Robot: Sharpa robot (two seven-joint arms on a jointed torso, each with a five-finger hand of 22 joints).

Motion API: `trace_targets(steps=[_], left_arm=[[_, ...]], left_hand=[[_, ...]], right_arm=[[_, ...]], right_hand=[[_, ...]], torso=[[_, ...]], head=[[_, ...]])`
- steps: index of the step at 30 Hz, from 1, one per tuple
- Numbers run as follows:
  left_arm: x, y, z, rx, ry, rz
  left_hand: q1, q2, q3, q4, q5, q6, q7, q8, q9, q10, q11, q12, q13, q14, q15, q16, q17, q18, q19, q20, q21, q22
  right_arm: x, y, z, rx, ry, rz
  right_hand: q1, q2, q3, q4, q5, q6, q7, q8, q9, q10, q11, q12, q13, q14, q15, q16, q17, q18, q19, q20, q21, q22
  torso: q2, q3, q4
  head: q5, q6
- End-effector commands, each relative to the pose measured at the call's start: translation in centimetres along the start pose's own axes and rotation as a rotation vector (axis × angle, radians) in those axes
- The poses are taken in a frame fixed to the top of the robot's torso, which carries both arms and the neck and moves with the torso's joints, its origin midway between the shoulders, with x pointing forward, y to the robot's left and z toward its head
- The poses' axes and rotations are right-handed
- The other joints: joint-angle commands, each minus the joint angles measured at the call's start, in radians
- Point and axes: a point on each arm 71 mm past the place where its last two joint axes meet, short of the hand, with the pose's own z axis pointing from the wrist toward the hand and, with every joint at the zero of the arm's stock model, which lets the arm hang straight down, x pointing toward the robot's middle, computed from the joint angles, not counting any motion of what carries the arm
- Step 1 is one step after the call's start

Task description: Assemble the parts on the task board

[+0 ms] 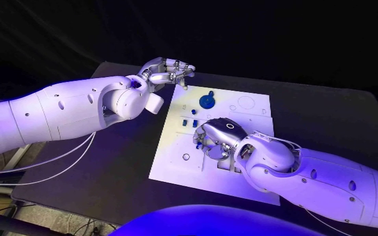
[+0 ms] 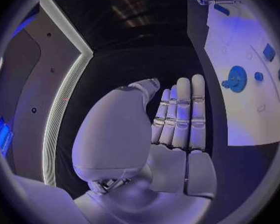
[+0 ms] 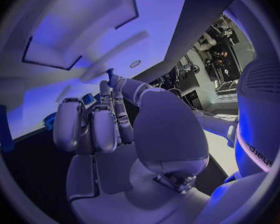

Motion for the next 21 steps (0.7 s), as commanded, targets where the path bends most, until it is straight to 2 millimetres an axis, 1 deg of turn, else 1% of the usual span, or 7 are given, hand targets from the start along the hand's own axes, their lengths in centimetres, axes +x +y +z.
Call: trace_targets(steps=[1,4,9,12,15,21], left_arm=[[0.24,-0.10,0.04,0.007,0.019,-0.010],[0.24,-0.10,0.03,0.007,0.019,-0.010],[0.20,-0.10,0.01,0.006,0.018,-0.009],[0.20,-0.10,0.01,0.006,0.018,-0.009],[0.19,-0.10,0.01,0.006,0.018,-0.009],[0.18,-0.09,0.01,0.005,0.018,-0.009]], left_hand=[[0.003,0.006,-0.001,-0.005,-0.005,-0.007,-0.002,-0.005,-0.001,-0.007,0.000,-0.004,0.001,-0.008,0.002,-0.004,-0.001,0.012,0.002,0.005,-0.004,-0.001],[0.003,0.006,-0.001,-0.005,-0.005,-0.007,-0.002,-0.005,-0.001,-0.007,0.000,-0.004,0.001,-0.008,0.002,-0.004,-0.001,0.012,0.002,0.005,-0.004,-0.001],[0.003,0.006,-0.001,-0.005,-0.005,-0.007,-0.002,-0.005,-0.001,-0.007,0.000,-0.004,0.001,-0.008,0.002,-0.004,-0.001,0.012,0.002,0.005,-0.004,-0.001],[0.003,0.006,-0.001,-0.005,-0.005,-0.007,-0.002,-0.005,-0.001,-0.007,0.000,-0.004,0.001,-0.008,0.002,-0.004,-0.001,0.012,0.002,0.005,-0.004,-0.001],[0.003,0.006,-0.001,-0.005,-0.005,-0.007,-0.002,-0.005,-0.001,-0.007,0.000,-0.004,0.001,-0.008,0.002,-0.004,-0.001,0.012,0.002,0.005,-0.004,-0.001],[0.003,0.006,-0.001,-0.005,-0.005,-0.007,-0.002,-0.005,-0.001,-0.007,0.000,-0.004,0.001,-0.008,0.002,-0.004,-0.001,0.012,0.002,0.005,-0.004,-0.001]], right_arm=[[0.21,0.07,0.01,-0.011,0.017,-0.007],[0.30,-0.02,-0.04,-0.008,0.023,-0.008],[0.42,-0.15,-0.08,-0.005,0.033,-0.011],[0.47,-0.15,-0.08,-0.006,0.037,-0.013],[0.55,-0.07,-0.01,-0.008,0.040,-0.014],[0.89,0.08,0.20,-0.012,0.050,-0.014]], right_hand=[[-0.002,0.009,0.006,-0.001,0.003,-0.001,0.003,0.000,0.001,0.040,-0.046,0.007,0.013,0.026,-0.002,-0.001,0.001,-0.013,0.000,0.001,-0.004,0.096],[-0.002,0.009,0.005,-0.001,0.003,-0.001,0.003,0.000,0.001,0.039,-0.046,0.006,0.013,0.026,-0.001,-0.001,0.000,-0.013,0.000,0.001,-0.004,0.096],[-0.003,0.010,0.005,-0.002,0.003,-0.002,0.004,-0.001,0.001,0.039,-0.046,0.006,0.014,0.026,-0.001,-0.001,0.000,-0.013,0.000,0.002,-0.004,0.096],[-0.003,0.010,0.005,-0.002,0.003,-0.002,0.004,-0.001,0.001,0.038,-0.045,0.006,0.014,0.026,-0.001,-0.002,0.000,-0.013,-0.001,0.002,-0.004,0.096],[-0.003,0.010,0.005,-0.002,0.003,-0.002,0.004,-0.001,0.001,0.038,-0.045,0.006,0.014,0.026,-0.001,-0.002,0.000,-0.013,-0.001,0.002,-0.004,0.096],[-0.016,0.006,-0.002,0.000,0.000,-0.015,0.008,-0.007,-0.002,0.022,-0.040,-0.004,0.013,0.026,0.004,-0.003,-0.003,-0.012,-0.005,0.005,-0.012,0.094]], torso=[[0.000,-0.0004,-0.0009],[0.000,0.0002,-0.0006],[-0.001,-0.0006,-0.0009],[0.000,-0.0003,-0.0004],[0.000,0.0003,0.0000],[0.000,-0.0006,0.0000]], head=[[0.001,-0.001],[0.004,-0.003],[0.004,-0.005],[0.004,-0.006],[0.004,-0.006],[0.003,-0.005]])
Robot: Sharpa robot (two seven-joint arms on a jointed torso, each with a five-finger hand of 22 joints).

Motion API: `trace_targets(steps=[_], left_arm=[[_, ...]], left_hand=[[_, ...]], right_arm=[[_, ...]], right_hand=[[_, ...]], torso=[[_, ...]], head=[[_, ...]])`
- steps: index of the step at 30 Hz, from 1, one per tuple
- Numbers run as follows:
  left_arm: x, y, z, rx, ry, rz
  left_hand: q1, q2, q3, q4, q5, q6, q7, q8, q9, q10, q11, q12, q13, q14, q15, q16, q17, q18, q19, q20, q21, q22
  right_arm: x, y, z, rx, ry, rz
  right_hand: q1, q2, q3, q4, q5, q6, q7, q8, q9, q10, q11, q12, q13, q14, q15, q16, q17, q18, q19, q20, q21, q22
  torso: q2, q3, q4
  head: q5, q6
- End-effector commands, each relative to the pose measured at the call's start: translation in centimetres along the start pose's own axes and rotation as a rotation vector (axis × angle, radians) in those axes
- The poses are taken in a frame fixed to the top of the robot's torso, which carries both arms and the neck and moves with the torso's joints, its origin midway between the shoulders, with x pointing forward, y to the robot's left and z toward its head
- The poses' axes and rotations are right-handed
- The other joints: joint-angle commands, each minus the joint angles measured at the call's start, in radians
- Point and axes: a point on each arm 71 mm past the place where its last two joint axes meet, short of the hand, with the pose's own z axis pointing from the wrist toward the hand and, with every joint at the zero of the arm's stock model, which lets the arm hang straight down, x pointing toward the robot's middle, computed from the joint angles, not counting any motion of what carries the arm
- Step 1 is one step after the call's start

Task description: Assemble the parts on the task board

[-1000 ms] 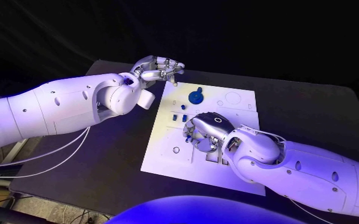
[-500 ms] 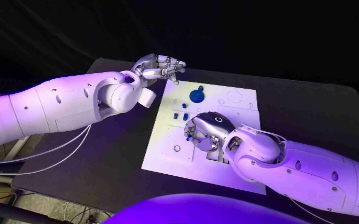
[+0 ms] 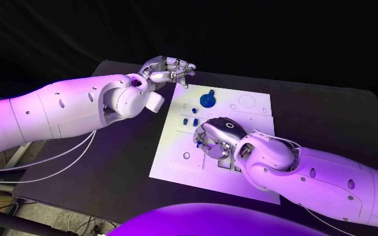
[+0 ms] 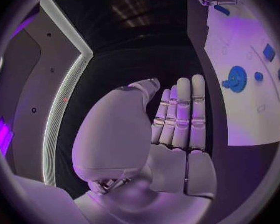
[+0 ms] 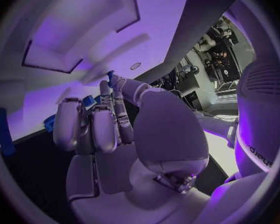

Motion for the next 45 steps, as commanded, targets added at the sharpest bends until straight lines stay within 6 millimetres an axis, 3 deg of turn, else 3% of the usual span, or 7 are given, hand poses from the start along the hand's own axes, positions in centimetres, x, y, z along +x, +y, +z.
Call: trace_targets(steps=[1,17,22,27,35,42,45], left_arm=[[0.2,-0.1,0.0,0.006,0.018,-0.009],[0.1,-0.1,0.0,0.001,0.016,-0.009],[0.1,0.0,0.0,0.000,0.016,-0.008],[0.0,0.0,0.0,-0.002,0.016,-0.008],[-0.1,0.0,-0.1,-0.005,0.015,-0.008],[-0.2,0.0,-0.1,-0.006,0.017,-0.009],[-0.2,0.0,-0.1,-0.005,0.018,-0.009]], left_hand=[[0.003,0.006,-0.001,-0.005,-0.005,-0.007,-0.002,-0.005,-0.001,-0.008,0.000,-0.004,0.001,-0.008,0.002,-0.004,-0.001,0.012,0.002,0.005,-0.004,-0.001],[0.003,0.007,-0.001,-0.005,-0.005,-0.008,-0.001,-0.004,-0.001,-0.009,0.000,-0.003,0.002,-0.008,0.002,-0.004,-0.001,0.012,0.002,0.005,-0.005,-0.002],[0.003,0.007,-0.001,-0.005,-0.005,-0.008,-0.001,-0.004,-0.001,-0.009,0.000,-0.003,0.002,-0.008,0.002,-0.004,-0.001,0.012,0.002,0.005,-0.005,-0.002],[0.003,0.007,-0.001,-0.005,-0.005,-0.008,-0.001,-0.004,-0.001,-0.009,0.000,-0.003,0.002,-0.008,0.002,-0.004,-0.001,0.012,0.002,0.005,-0.005,-0.002],[0.001,0.008,-0.001,-0.005,-0.005,-0.009,-0.001,-0.004,-0.001,-0.010,0.001,-0.002,0.002,-0.008,0.002,-0.004,-0.001,0.012,0.002,0.006,-0.006,-0.002],[0.001,0.008,-0.001,-0.005,-0.005,-0.009,-0.001,-0.004,-0.001,-0.010,0.001,-0.002,0.002,-0.008,0.002,-0.004,-0.001,0.012,0.002,0.006,-0.006,-0.002],[0.001,0.008,-0.001,-0.005,-0.005,-0.009,-0.001,-0.004,-0.001,-0.010,0.001,-0.002,0.002,-0.008,0.002,-0.004,-0.001,0.012,0.002,0.006,-0.006,-0.002]], right_arm=[[0.7,0.1,0.0,-0.008,0.040,-0.011],[0.8,-0.4,-0.3,0.001,0.023,-0.007],[0.5,-0.4,-0.5,-0.007,-0.012,-0.001],[-0.1,-0.6,-1.4,-0.009,-0.046,0.008],[-2.7,-1.8,-3.4,0.021,-0.100,0.020],[-5.7,-4.8,-6.0,0.123,-0.085,0.045],[-6.8,-6.4,-7.0,0.167,-0.060,0.040]], right_hand=[[-0.019,0.003,-0.004,0.001,0.001,-0.018,0.004,-0.012,-0.003,0.019,-0.033,-0.012,-0.003,0.026,0.006,-0.003,-0.001,-0.011,-0.005,0.007,-0.009,0.093],[-0.058,-0.031,-0.016,0.011,0.013,-0.057,0.024,-0.036,-0.013,-0.055,-0.006,-0.066,-0.024,0.020,0.029,-0.013,-0.018,-0.003,-0.027,0.027,-0.053,0.074],[-0.068,-0.056,-0.027,0.009,0.011,-0.104,0.036,-0.060,-0.025,-0.143,0.014,-0.099,-0.049,-0.003,0.046,-0.049,-0.073,0.019,-0.084,0.043,-0.160,0.019],[-0.066,-0.060,-0.035,0.007,0.010,-0.115,0.037,-0.068,-0.029,-0.166,0.016,-0.098,-0.054,-0.011,0.048,-0.057,-0.083,0.024,-0.099,0.047,-0.190,0.004],[-0.066,-0.057,-0.039,0.009,0.014,-0.111,0.036,-0.067,-0.029,-0.156,0.014,-0.083,-0.053,-0.007,0.047,-0.050,-0.073,0.022,-0.090,0.047,-0.178,0.010],[-0.075,-0.061,-0.048,0.016,0.017,-0.111,0.034,-0.069,-0.031,-0.149,0.012,-0.068,-0.054,0.000,0.045,-0.041,-0.061,0.019,-0.079,0.046,-0.166,0.016],[-0.092,-0.074,-0.077,0.027,0.031,-0.121,0.033,-0.076,-0.034,-0.173,0.012,-0.063,-0.060,-0.002,0.046,-0.045,-0.068,0.022,-0.085,0.046,-0.185,0.007]], torso=[[0.001,-0.0004,0.0002],[-0.001,0.0004,-0.0013],[0.000,0.0003,-0.0013],[-0.001,0.0007,-0.0007],[-0.002,-0.0003,-0.0018],[-0.002,-0.0008,-0.0022],[-0.003,-0.0013,-0.0041]], head=[[-0.001,0.001],[-0.002,0.004],[-0.004,0.006],[-0.007,0.011],[-0.014,0.017],[-0.029,0.028],[-0.030,0.028]])
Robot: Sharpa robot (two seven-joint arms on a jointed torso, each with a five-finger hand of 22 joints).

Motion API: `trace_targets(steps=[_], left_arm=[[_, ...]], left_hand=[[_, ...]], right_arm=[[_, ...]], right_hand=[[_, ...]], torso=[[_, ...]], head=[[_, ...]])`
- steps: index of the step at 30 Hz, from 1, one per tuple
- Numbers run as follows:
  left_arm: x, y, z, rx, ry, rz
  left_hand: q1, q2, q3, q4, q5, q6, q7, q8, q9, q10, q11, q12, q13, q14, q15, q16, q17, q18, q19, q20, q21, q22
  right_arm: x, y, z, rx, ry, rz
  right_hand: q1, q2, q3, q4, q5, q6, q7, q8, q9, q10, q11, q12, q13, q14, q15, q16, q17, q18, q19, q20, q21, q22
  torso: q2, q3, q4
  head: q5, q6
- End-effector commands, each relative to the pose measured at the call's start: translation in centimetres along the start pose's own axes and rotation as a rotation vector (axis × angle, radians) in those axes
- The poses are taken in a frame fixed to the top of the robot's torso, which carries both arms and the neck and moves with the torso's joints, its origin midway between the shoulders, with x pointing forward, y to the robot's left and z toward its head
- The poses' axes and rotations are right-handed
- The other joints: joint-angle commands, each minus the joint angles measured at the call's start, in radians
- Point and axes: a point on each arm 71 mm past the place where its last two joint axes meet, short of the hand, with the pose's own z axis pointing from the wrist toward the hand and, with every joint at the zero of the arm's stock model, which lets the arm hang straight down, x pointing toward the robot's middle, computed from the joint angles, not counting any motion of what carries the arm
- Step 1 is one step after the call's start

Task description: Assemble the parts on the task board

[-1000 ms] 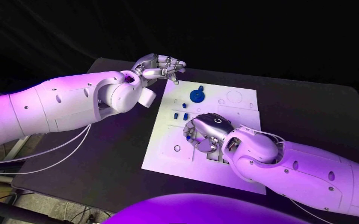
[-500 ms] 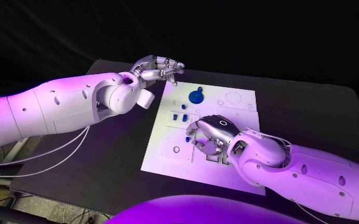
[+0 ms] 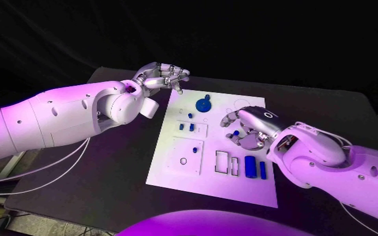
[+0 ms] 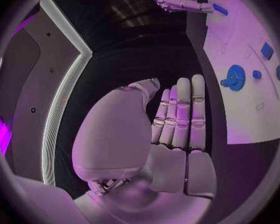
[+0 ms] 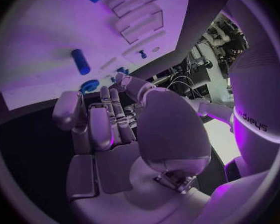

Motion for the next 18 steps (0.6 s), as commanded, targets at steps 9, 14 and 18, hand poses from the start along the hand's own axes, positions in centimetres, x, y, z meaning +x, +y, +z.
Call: trace_targets(steps=[9,14,18], left_arm=[[0.3,-0.1,0.1,0.007,0.023,-0.011],[0.3,0.0,0.1,0.006,0.023,-0.011],[0.2,0.0,0.0,0.005,0.023,-0.010]], left_hand=[[0.001,0.008,-0.001,-0.005,-0.005,-0.009,-0.001,-0.004,-0.001,-0.006,-0.003,-0.002,0.001,-0.004,-0.001,-0.004,-0.001,0.013,0.002,0.006,-0.006,-0.002],[0.001,0.008,-0.001,-0.005,-0.005,-0.009,-0.001,-0.004,-0.001,-0.006,-0.003,-0.002,0.001,-0.004,-0.001,-0.004,-0.001,0.013,0.002,0.006,-0.006,-0.002],[0.001,0.008,-0.001,-0.005,-0.005,-0.009,-0.001,-0.004,-0.001,-0.006,-0.003,-0.002,0.001,-0.004,-0.001,-0.004,-0.001,0.013,0.002,0.006,-0.006,-0.002]], right_arm=[[-0.9,-3.3,-1.3,0.094,0.138,-0.016],[-0.7,-3.6,-1.2,0.099,0.158,-0.034],[-0.6,-3.7,-1.0,0.099,0.158,-0.039]], right_hand=[[0.005,-0.007,-0.096,0.015,0.013,-0.038,-0.011,-0.016,-0.007,-0.074,0.004,0.035,-0.012,-0.022,0.004,-0.011,-0.032,0.018,-0.042,0.006,-0.094,-0.031],[0.012,-0.001,-0.100,0.015,0.013,-0.039,-0.013,-0.015,-0.007,-0.070,0.003,0.045,-0.011,-0.020,0.003,-0.007,-0.026,0.017,-0.037,0.005,-0.088,-0.027],[0.022,0.008,-0.098,0.013,0.014,-0.037,-0.013,-0.014,-0.007,-0.064,0.001,0.059,-0.010,-0.014,0.000,0.003,-0.014,0.013,-0.024,0.004,-0.068,-0.016]], torso=[[0.001,0.0008,-0.0007],[0.001,-0.0001,0.0003],[0.001,-0.0004,-0.0003]], head=[[-0.010,0.007],[-0.012,0.007],[-0.012,0.006]])
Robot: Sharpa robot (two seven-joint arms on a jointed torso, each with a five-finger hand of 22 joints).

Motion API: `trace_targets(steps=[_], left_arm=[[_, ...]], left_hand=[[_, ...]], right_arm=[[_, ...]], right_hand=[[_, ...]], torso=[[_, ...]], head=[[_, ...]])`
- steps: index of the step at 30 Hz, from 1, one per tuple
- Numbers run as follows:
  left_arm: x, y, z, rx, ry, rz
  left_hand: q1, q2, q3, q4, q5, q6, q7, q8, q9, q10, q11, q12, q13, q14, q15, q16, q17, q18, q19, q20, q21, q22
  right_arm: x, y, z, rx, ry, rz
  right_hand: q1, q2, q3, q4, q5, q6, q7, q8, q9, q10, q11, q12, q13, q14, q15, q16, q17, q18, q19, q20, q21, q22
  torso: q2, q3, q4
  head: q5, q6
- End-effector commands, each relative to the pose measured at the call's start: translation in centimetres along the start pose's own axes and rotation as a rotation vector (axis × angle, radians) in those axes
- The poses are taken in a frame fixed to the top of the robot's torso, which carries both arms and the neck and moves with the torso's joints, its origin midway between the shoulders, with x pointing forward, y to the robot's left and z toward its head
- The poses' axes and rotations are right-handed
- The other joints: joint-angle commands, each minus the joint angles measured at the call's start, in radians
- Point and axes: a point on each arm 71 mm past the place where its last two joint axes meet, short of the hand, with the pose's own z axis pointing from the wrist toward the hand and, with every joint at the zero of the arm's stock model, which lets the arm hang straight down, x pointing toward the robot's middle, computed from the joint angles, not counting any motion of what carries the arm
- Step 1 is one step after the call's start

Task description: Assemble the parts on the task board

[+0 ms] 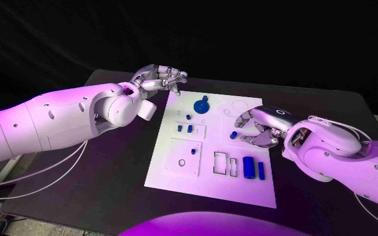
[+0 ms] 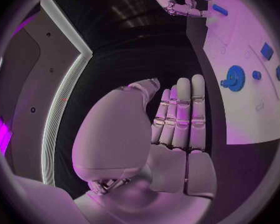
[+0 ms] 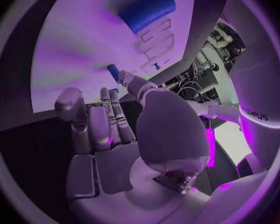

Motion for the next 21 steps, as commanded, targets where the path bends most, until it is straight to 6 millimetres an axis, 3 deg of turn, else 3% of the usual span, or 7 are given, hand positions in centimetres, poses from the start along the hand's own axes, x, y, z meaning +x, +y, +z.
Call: trace_targets(steps=[1,9,21], left_arm=[[0.2,-0.1,0.0,0.006,0.019,-0.009],[0.2,-0.1,0.0,0.005,0.020,-0.010],[0.2,-0.1,0.0,0.004,0.021,-0.010]], left_hand=[[0.001,0.008,-0.001,-0.005,-0.005,-0.009,-0.001,-0.004,-0.001,-0.006,-0.003,-0.002,0.001,-0.004,-0.001,-0.004,-0.001,0.013,0.002,0.006,-0.006,-0.002],[0.000,0.008,-0.002,-0.006,-0.005,-0.009,-0.001,-0.004,-0.001,-0.008,-0.003,-0.001,0.002,-0.005,-0.001,-0.004,-0.001,0.013,0.003,0.006,-0.007,-0.002],[0.000,0.008,-0.002,-0.006,-0.005,-0.009,-0.001,-0.004,-0.001,-0.008,-0.003,-0.001,0.002,-0.005,-0.001,-0.004,-0.001,0.013,0.003,0.006,-0.007,-0.002]], right_arm=[[0.4,0.1,0.2,-0.005,0.038,-0.020],[0.9,0.4,1.1,-0.005,0.035,-0.021],[1.8,0.9,1.7,-0.017,0.045,-0.013]], right_hand=[[0.013,0.007,-0.003,0.001,0.006,-0.005,0.000,0.000,-0.001,0.011,-0.006,0.015,0.002,0.005,-0.006,0.010,0.010,0.012,0.019,-0.002,0.018,0.009],[0.020,0.033,0.030,0.007,-0.009,0.015,0.001,0.008,-0.001,0.054,-0.013,0.050,-0.001,0.032,-0.014,0.038,0.053,-0.001,0.064,-0.010,0.084,0.045],[0.012,0.038,0.056,0.016,-0.018,0.028,-0.001,0.011,-0.002,0.090,-0.018,0.059,-0.006,0.037,-0.018,0.042,0.060,-0.008,0.085,-0.014,0.117,0.064]], torso=[[0.001,-0.0006,-0.0005],[0.001,-0.0004,0.0010],[0.000,0.0001,0.0000]], head=[[0.000,-0.001],[-0.003,-0.002],[-0.001,-0.005]])
